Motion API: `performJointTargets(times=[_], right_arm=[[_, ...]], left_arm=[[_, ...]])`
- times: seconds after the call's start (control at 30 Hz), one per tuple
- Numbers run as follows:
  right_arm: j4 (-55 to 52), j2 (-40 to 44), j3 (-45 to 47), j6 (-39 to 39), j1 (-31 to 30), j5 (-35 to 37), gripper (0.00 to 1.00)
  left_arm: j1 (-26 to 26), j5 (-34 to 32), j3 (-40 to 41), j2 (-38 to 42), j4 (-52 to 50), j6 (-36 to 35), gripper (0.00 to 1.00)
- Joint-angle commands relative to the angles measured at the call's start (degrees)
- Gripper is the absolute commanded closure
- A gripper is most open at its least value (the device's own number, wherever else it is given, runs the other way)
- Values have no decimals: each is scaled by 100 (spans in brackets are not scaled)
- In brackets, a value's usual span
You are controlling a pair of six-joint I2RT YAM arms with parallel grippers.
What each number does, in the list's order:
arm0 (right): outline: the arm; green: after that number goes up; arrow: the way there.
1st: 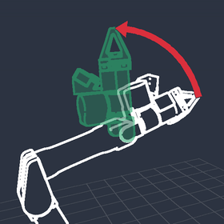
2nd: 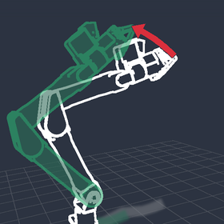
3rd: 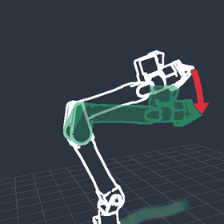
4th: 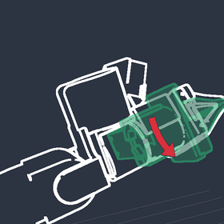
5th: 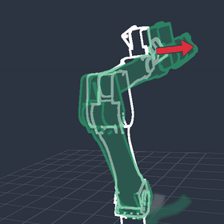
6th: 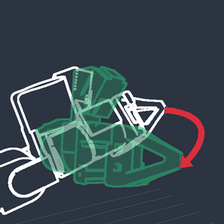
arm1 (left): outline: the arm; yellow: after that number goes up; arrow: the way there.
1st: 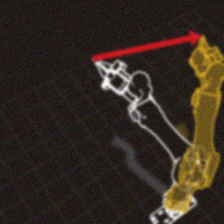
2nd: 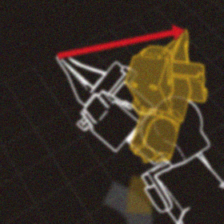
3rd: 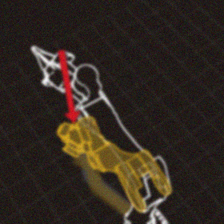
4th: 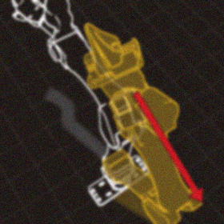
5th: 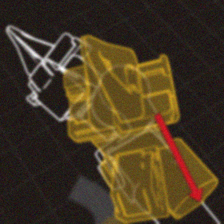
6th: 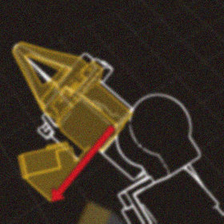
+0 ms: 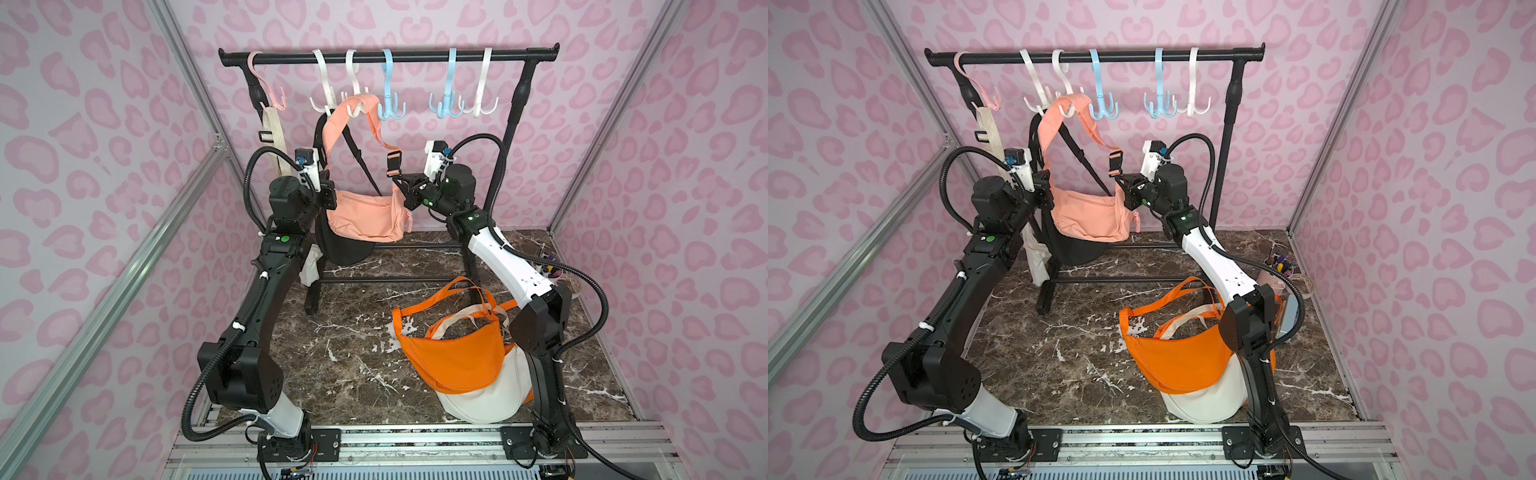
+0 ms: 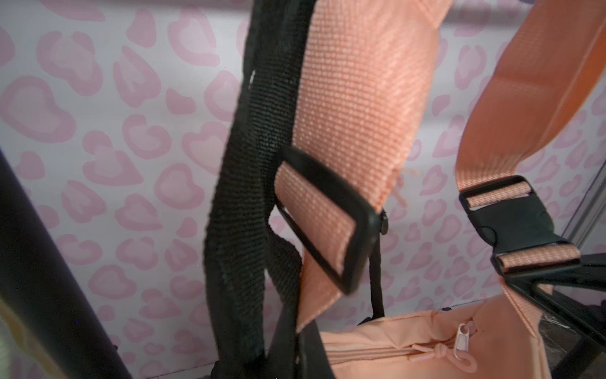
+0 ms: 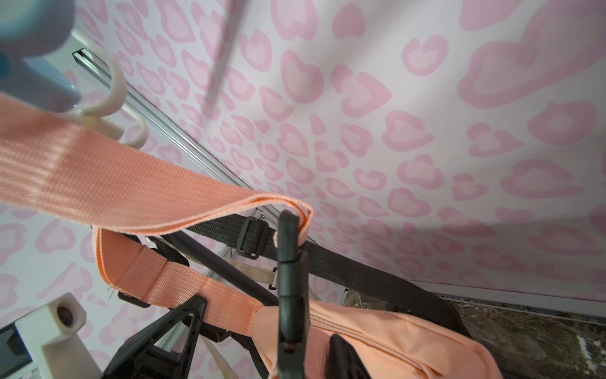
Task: Take the bag off the hook
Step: Pick up the bag from the hook.
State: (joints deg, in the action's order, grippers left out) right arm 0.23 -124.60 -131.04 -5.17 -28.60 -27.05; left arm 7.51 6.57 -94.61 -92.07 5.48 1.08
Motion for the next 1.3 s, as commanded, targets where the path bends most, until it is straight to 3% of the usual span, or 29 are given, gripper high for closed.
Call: performJointTargets(times=[0.0, 0.63, 1.27], right_arm=[[-5, 31, -148, -78, 12, 59, 100], [258, -55, -780, -442, 4, 246, 100], [386, 249, -584, -708, -274, 156, 100]], left_arm=[[-3, 249, -257, -16, -145, 282, 97], [-13, 397, -1202, -214, -691, 787, 97], [-46, 872, -1710, 26, -1306, 1374, 97]])
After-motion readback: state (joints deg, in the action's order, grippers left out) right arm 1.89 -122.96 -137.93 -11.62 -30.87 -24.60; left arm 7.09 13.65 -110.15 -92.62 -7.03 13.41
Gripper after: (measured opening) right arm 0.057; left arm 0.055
